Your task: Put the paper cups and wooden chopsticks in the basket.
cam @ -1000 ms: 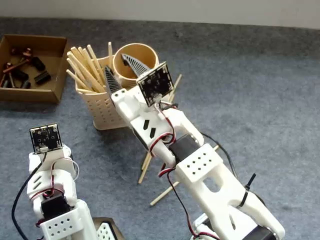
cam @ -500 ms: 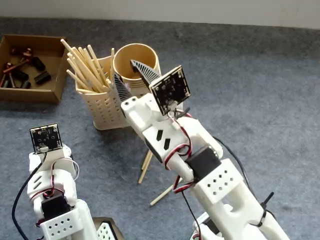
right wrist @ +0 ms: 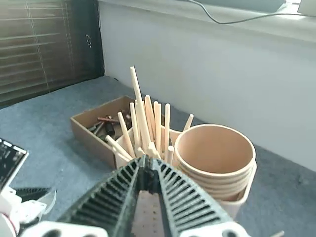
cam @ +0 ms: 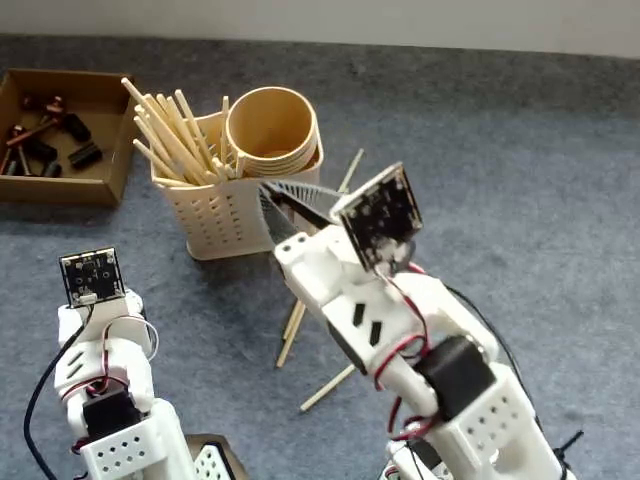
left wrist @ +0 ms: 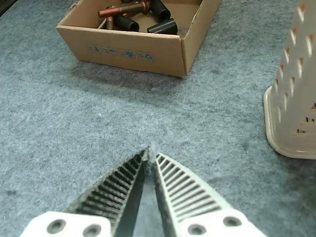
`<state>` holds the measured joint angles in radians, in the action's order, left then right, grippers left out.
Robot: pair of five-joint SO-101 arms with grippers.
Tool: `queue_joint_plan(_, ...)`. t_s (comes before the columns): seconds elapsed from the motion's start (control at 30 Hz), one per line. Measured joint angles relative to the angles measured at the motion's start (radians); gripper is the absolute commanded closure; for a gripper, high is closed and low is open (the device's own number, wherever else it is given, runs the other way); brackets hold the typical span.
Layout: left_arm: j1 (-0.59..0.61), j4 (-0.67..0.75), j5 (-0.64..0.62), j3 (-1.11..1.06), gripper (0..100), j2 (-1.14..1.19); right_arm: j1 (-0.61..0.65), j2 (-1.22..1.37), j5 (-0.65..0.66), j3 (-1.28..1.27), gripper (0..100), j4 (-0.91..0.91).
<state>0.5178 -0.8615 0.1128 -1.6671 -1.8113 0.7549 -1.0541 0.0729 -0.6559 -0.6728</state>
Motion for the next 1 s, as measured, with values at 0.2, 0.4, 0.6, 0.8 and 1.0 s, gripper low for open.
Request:
queue_joint_plan(0.2,0.000,0.000,0.000,0.000,99,0.000,-0.155,-0.066,-0.038,0.000,99.5,-0.226)
queue_joint_plan(0.4,0.000,0.000,0.000,0.000,99,0.000,-0.356,0.015,-0.104,0.000,99.5,-0.374)
queue_joint_plan(0.6,0.000,0.000,0.000,0.000,99,0.000,-0.514,0.201,-0.206,0.000,90.7,-0.465)
queue_joint_plan(0.8,0.000,0.000,0.000,0.000,99,0.000,-0.608,0.405,-0.302,0.000,90.4,-0.509)
queue_joint_plan(1.0,0.000,0.000,0.000,0.000,99,0.000,-0.643,0.549,-0.381,0.000,90.4,-0.509)
